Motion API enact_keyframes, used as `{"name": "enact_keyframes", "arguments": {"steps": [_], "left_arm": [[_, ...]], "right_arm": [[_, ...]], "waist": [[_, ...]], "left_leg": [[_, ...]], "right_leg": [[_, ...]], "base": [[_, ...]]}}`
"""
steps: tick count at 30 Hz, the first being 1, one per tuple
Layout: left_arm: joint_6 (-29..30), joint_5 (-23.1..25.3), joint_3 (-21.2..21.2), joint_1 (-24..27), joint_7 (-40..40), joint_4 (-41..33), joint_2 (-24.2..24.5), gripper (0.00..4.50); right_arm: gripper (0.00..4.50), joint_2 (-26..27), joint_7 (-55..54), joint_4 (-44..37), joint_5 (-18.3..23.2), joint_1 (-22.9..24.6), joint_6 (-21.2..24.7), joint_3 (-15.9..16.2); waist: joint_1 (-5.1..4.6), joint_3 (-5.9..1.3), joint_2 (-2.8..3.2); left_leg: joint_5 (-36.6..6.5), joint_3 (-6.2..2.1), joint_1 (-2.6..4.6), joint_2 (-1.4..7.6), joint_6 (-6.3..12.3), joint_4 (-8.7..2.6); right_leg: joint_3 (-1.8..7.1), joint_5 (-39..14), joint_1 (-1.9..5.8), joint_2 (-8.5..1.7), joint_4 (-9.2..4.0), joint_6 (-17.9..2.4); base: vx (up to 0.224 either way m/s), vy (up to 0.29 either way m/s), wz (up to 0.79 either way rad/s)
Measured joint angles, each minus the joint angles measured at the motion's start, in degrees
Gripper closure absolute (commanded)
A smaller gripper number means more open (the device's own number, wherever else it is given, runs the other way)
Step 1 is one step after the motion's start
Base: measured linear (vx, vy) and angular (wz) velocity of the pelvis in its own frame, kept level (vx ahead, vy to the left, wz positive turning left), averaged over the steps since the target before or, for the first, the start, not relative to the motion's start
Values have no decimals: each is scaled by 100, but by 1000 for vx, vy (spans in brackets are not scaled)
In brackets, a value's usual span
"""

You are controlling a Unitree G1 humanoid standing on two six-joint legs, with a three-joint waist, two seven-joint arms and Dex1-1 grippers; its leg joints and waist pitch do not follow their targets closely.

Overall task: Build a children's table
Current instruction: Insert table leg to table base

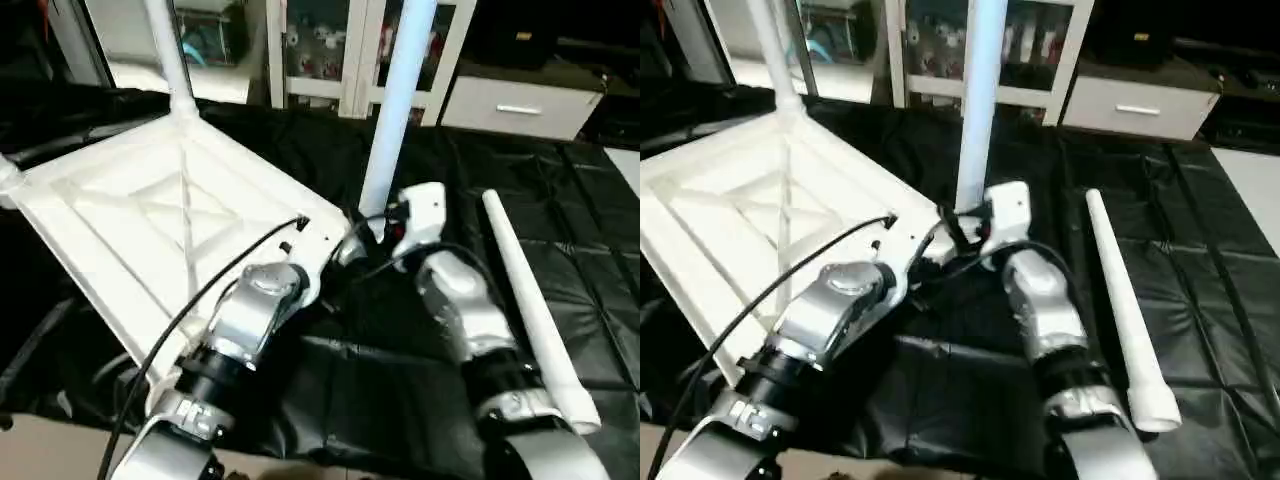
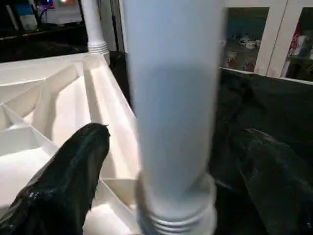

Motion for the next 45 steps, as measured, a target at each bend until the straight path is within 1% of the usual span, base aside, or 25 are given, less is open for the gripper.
{"name": "enact_keyframes", "arguments": {"steps": [4, 7, 8, 10, 13, 15, 17, 19, 23, 26, 27, 29, 32, 39, 43, 45], "left_arm": [[-79, -45, -154, 58, -340, -110, 210, 450], [-177, -65, -220, 82, -592, -147, 387, 450], [-215, -69, -241, 98, -671, -159, 445, 450], [-240, -78, -272, 109, -788, -173, 539, 450], [-335, -111, -375, 121, -1065, -211, 734, 450], [-406, -117, -441, 141, -1256, -240, 877, 450], [-458, -131, -478, 155, -1444, -270, 1003, 450], [-488, -156, -511, 172, -1613, -298, 1108, 450], [-600, -210, -630, 235, -2012, -420, 1308, 450], [-765, -233, -821, 238, -2470, -506, 1618, 450], [-838, -245, -856, 242, -2618, -525, 1720, 450], [-927, -294, -889, 247, -2914, -531, 1912, 450], [-1042, -299, -937, 245, -3175, -530, 2058, 450], [-1251, -288, -1072, 155, -3548, -437, 2247, 450], [-1317, -286, -1091, 140, -3690, -414, 2312, 450], [-1336, -285, -1100, 126, -3738, -401, 2319, 450]], "right_arm": [[22, -288, 290, -486, 138, 268, 337, -16], [22, -566, 862, -1019, 380, 490, 738, 14], [22, -736, 1178, -1275, 510, 618, 917, 65], [22, -965, 1587, -1572, 656, 787, 1120, 106], [22, -1341, 2269, -1991, 863, 1051, 1406, 309], [22, -1646, 2670, -2141, 896, 1208, 1473, 468], [22, -1784, 2811, -2141, 861, 1218, 1511, 498], [22, -1800, 2820, -2140, 802, 1211, 1513, 498], [22, -1872, 2895, -2143, 766, 1188, 1591, 501], [22, -2088, 3144, -2271, 777, 1185, 1698, 542], [22, -2187, 3244, -2344, 791, 1185, 1746, 580], [22, -2317, 3459, -2467, 817, 1187, 1786, 629], [22, -2408, 3722, -2561, 819, 1212, 1807, 727], [22, -2533, 4117, -2631, 820, 1252, 1843, 883], [22, -2542, 4135, -2623, 807, 1250, 1831, 953], [22, -2488, 4114, -2541, 737, 1208, 1757, 964]], "waist": [[46, 1, 2], [79, 3, 6], [92, 3, 7], [97, 3, 9], [83, 4, 11], [78, 4, 11], [72, 3, 11], [74, 3, 11], [143, 3, 12], [230, 2, 12], [244, 2, 11], [246, 2, 11], [245, 1, 12], [245, -1, 15], [246, -4, 21], [246, -4, 22]], "left_leg": [[0, 0, 2, 0, -1, 5], [-1, 0, 2, -1, 0, 7], [-1, 0, 4, -1, 0, 7], [-1, -1, 8, -1, 0, 8], [-3, -1, 19, 0, -4, 9], [-8, -1, 21, 0, -12, 9], [-19, -1, 24, 0, -30, 10], [-19, -2, 34, 1, -31, 10], [-19, -2, 40, -1, -31, 11], [-20, -2, 44, -2, -31, 15], [-20, -2, 44, -2, -31, 15], [-20, -2, 52, -1, -31, 15], [-20, -2, 60, -2, -32, 19], [-21, -2, 64, -2, -32, 22], [-20, -2, 65, -2, -32, 23], [-20, -2, 66, -2, -32, 25]], "right_leg": [[1, 0, 8, -1, -2, 0], [1, 0, 10, -2, -3, 0], [0, 0, 14, -3, -5, 0], [0, 0, 20, -3, -5, 0], [0, 0, 30, -2, -4, 0], [0, 0, 32, -3, -6, 0], [1, 0, 34, -3, -4, 0], [0, 0, 44, -2, -3, 0], [0, 0, 56, -5, -8, 0], [0, 0, 61, -7, -7, 0], [-1, 0, 62, -7, -7, 0], [0, 0, 68, -7, -4, 0], [1, 0, 79, -8, -5, 0], [0, 0, 87, -10, -4, 0], [-1, 0, 87, -10, -1, 0], [0, 0, 89, -11, -1, 0]], "base": [[0, 0, 0], [0, 0, 0], [0, 0, 0], [0, 0, 0], [0, 0, 0], [0, 0, 0], [0, 0, 0], [0, 0, 0], [0, 0, 0], [0, 0, 0], [0, 0, 0], [0, 0, 0], [0, 0, 0], [0, 0, 0], [0, 0, 0], [0, 0, 0]]}}
